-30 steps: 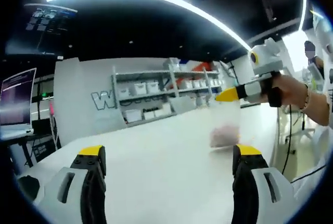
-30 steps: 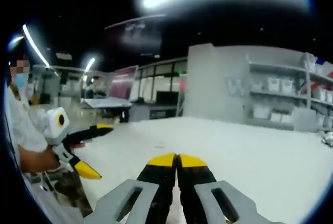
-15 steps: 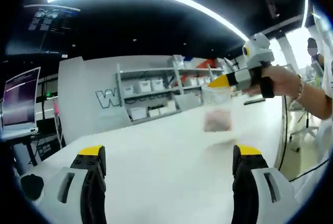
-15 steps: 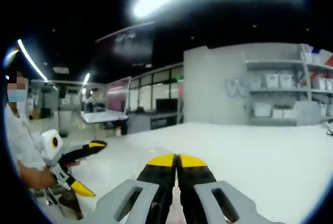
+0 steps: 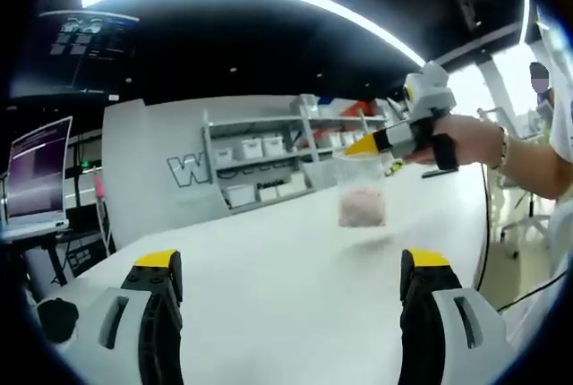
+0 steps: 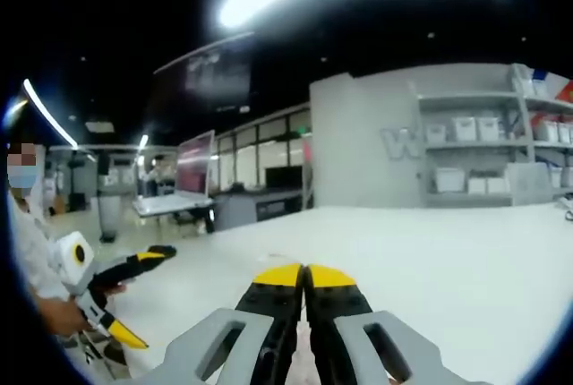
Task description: Open the resealable bag by pulling the two sides of the seal apart until the entire bag opening is separated and visibly accessible.
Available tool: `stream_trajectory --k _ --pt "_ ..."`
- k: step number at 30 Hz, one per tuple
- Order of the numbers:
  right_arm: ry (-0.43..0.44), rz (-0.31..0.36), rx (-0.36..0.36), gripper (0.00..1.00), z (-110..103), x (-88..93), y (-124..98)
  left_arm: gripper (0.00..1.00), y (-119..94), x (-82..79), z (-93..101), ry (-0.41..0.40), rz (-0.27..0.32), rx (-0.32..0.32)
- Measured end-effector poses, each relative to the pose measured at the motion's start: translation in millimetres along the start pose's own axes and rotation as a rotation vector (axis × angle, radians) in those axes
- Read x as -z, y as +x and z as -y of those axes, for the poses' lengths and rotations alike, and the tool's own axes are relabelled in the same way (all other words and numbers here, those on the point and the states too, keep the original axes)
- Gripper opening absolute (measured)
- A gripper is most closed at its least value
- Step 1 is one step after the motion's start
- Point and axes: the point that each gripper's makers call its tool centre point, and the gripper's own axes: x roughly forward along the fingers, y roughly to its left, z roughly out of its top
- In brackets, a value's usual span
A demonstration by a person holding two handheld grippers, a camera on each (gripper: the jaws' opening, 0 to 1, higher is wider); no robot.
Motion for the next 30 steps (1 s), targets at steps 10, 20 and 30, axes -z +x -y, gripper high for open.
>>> stream_trajectory --k 10,20,30 --pt "-0.016 -0.001 0.015 0.0 9 -7.5 16 1.0 -1 -4.9 1.4 0.016 0.014 -0.003" --pt "-0.02 -0.023 0.038 0.0 26 -8.9 32 1.0 -1 -7.8 2.3 0.016 0.021 -0.003" --pt "0.003 -0.04 0.063 0.0 48 -8.8 49 1.0 1 -9.3 4.1 0.021 0.02 0.001"
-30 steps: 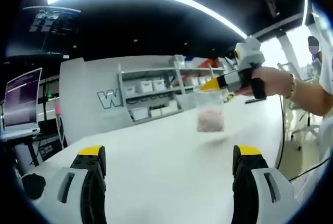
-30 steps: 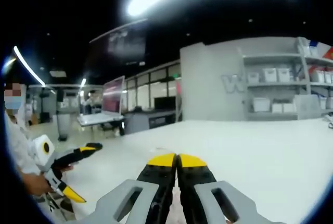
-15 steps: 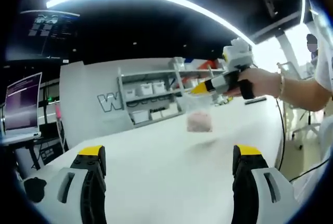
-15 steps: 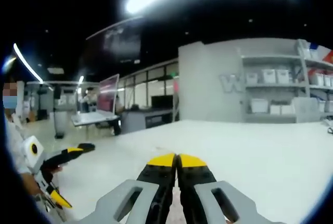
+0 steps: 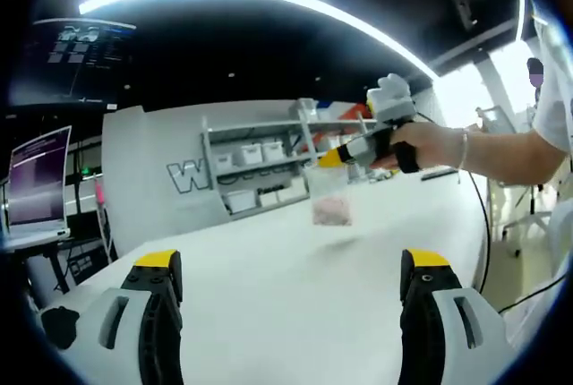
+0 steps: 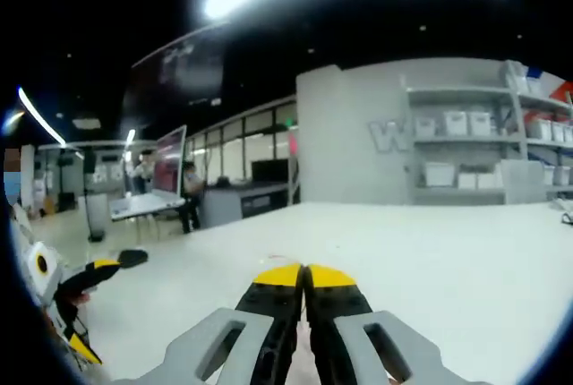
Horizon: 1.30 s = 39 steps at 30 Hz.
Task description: Open the resealable bag by pulling the two sides of the seal apart until the entire bag opening is separated and visibly accessible.
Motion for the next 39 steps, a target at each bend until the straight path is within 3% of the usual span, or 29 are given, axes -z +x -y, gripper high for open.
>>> stream_trajectory --k 18,39 --pt "0.037 -0.038 0.046 0.0 29 5.2 37 1.0 1 1.6 0.5 0.002 -0.009 0.007" --pt "0.03 -0.075 0.078 0.0 45 4.5 67 1.0 3 -0.2 -3.7 -0.001 0.0 0.005"
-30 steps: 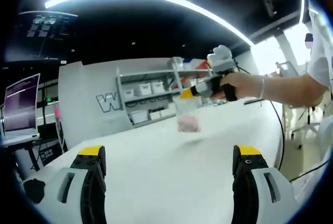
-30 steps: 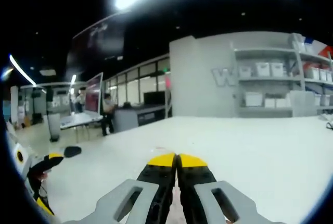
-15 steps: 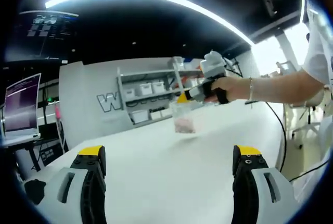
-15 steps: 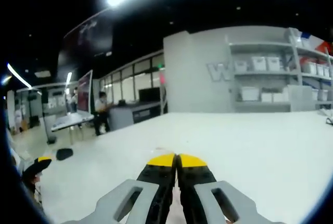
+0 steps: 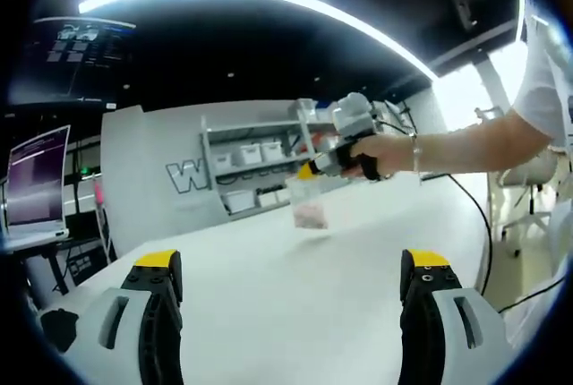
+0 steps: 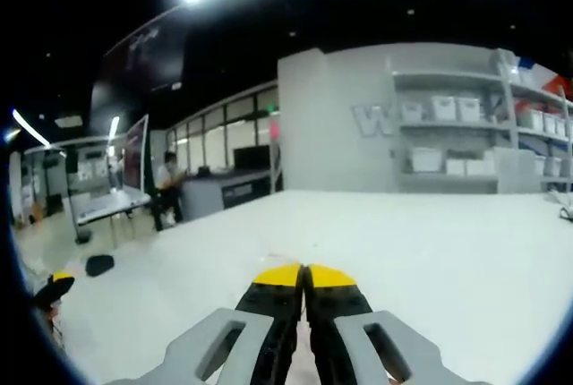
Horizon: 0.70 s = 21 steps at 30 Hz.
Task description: Open the resealable bag by pulling the two sides of the seal apart until the entire bag opening is separated and visibly accessible.
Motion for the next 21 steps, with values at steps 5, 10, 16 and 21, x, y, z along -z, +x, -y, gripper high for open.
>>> stream_trajectory --k 5,10,16,21 --pt "0.012 -0.01 0.007 0.0 4 2.0 9 1.0 0 -0.7 -1.1 -0.002 0.003 0.0" --pt "0.015 -0.011 0.003 0.0 4 0.3 18 1.0 0 -1.3 -2.5 -0.004 0.006 -0.001" --pt "0.017 -0.017 0.004 0.0 3 0.2 30 1.0 0 2.6 -6.5 -0.011 -0.001 -0.008" --pt "0.01 -0.026 0.003 0.0 3 0.7 39 1.0 0 3.5 -8.4 -0.01 -0.003 -0.012"
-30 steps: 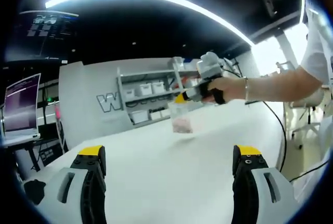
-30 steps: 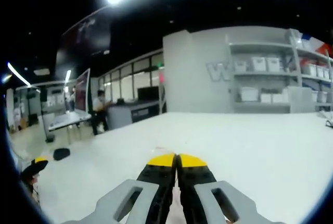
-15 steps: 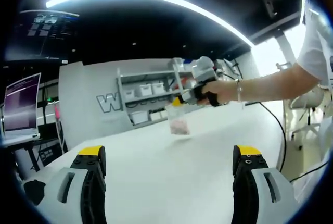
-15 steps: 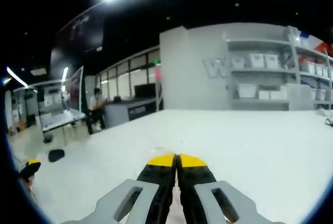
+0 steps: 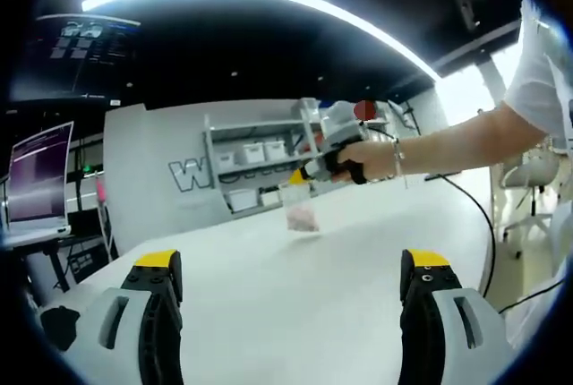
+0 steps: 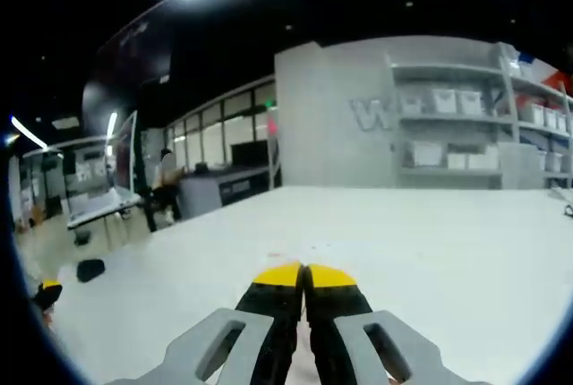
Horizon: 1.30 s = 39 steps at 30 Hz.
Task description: Open the resealable bag by pulling the two sides of the seal apart until the entire bag opening is separated and visibly accessible.
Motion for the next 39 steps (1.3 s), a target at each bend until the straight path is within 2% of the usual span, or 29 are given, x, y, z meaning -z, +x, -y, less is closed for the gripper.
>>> stream_trajectory --k 14,23,39 --pt "-0.015 -0.032 0.027 0.0 8 1.3 26 1.0 3 0.6 -0.9 -0.003 0.0 0.0" --pt "-0.015 -0.046 0.026 0.0 5 3.7 42 1.0 5 0.8 -2.9 -0.009 0.002 -0.004" --pt "-0.014 -0.037 0.044 0.0 8 -5.9 62 1.0 6 0.3 -6.1 -0.008 0.001 0.003"
